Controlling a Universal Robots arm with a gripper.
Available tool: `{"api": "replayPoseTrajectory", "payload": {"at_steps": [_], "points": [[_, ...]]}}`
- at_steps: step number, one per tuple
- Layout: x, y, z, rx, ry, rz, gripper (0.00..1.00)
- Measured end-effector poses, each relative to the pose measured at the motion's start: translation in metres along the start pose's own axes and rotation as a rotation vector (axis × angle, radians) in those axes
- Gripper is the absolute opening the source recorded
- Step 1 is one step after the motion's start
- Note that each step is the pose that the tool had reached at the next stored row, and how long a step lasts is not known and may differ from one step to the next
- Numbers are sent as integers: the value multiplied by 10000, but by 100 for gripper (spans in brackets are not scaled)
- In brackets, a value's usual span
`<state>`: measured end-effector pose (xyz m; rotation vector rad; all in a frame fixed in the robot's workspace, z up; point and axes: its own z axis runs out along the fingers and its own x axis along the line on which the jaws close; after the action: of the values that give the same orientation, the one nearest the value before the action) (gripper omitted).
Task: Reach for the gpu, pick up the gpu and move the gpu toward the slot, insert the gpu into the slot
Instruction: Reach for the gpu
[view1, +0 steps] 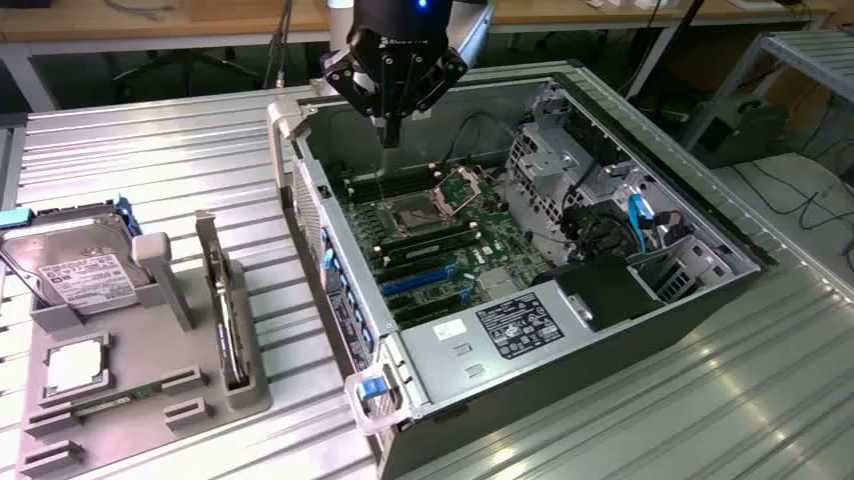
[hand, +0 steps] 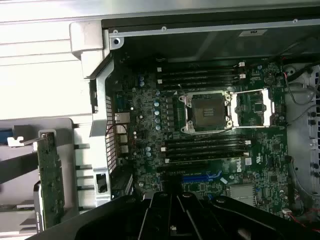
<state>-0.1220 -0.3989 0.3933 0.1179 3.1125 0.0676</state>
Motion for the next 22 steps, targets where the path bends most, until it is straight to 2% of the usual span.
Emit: {"api": "replayPoseTrajectory", "payload": {"at_steps": [9, 19, 22], "points": [[34, -3, -1, 0, 0, 0, 11], [133, -10, -4, 0, 0, 1, 11], [197, -15, -6, 1, 1, 0, 11]]}}
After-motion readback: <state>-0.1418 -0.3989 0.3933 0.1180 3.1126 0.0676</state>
